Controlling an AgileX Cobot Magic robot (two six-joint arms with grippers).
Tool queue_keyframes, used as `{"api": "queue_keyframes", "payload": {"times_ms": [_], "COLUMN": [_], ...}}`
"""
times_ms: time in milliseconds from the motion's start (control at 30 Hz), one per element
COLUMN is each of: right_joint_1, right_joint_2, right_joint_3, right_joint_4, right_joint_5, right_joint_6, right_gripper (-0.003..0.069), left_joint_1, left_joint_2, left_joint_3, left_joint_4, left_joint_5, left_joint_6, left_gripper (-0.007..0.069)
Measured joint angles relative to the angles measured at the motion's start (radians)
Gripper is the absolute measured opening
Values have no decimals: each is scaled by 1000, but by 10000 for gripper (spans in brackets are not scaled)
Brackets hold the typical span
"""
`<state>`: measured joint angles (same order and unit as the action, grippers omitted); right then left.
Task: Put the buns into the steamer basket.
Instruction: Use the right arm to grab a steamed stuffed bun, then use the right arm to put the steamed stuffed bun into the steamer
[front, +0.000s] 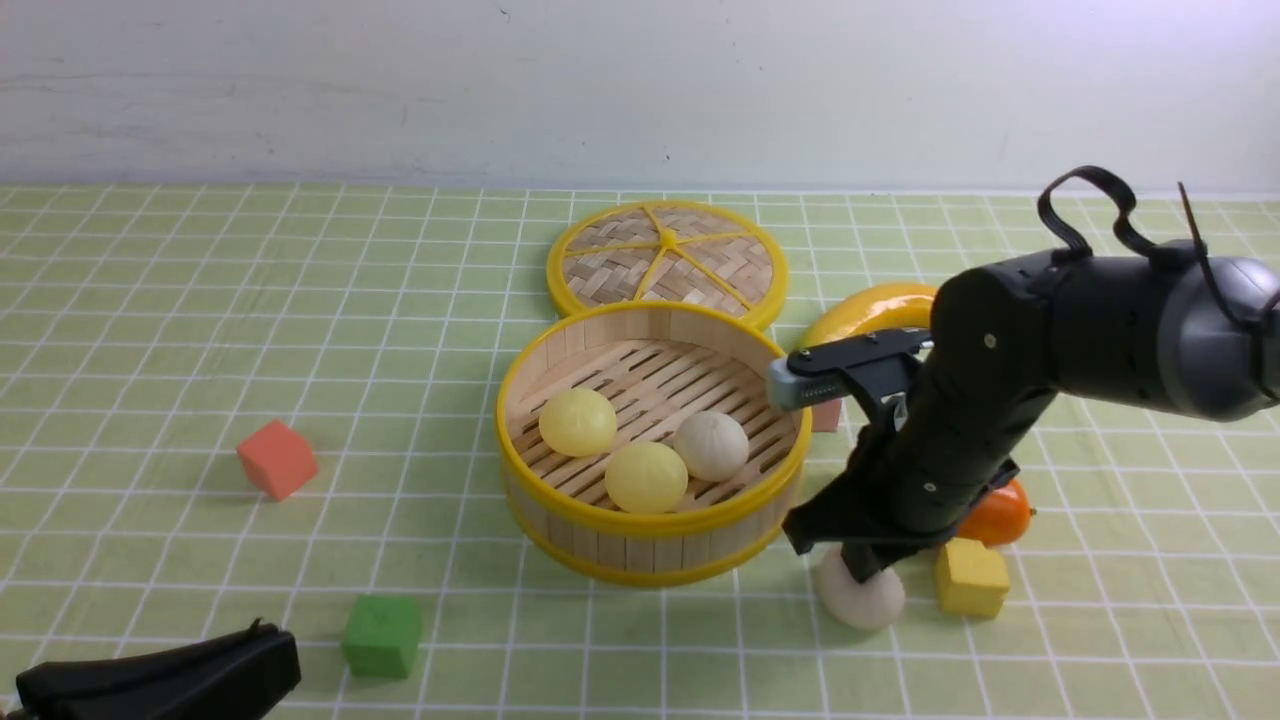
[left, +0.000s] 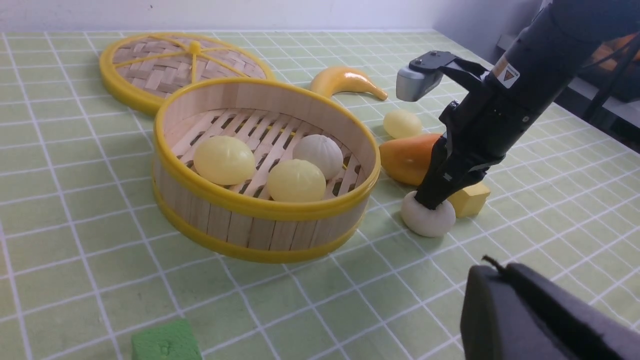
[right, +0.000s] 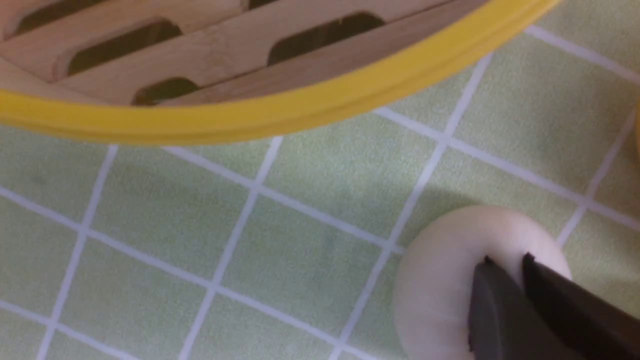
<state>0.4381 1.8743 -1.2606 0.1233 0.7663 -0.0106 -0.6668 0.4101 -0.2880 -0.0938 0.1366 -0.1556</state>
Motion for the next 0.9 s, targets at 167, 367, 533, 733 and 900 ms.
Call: {"api": "queue_keyframes", "payload": {"times_ms": [167, 367, 533, 733, 900], "right_joint_1": [0, 0, 0, 0, 0], "right_joint_2": [-86, -127, 4, 277, 389], "right_joint_3": [-32, -200, -363, -592, -688], "right_joint_4": [5, 132, 247, 270, 282], "right_joint_5": [87, 55, -23, -83, -91], "right_joint_6": [0, -76, -164, -191, -191], "right_gripper": [4, 8, 10, 19, 64], "left_joint_1": [0, 0, 0, 0, 0], "left_joint_2": [0, 0, 0, 0, 0], "left_joint_3": [0, 0, 0, 0, 0], "left_joint_4": [0, 0, 0, 0, 0], "left_joint_5": [0, 0, 0, 0, 0], "left_joint_6": [0, 0, 0, 0, 0], "left_gripper": [4, 4, 8, 18, 20]}}
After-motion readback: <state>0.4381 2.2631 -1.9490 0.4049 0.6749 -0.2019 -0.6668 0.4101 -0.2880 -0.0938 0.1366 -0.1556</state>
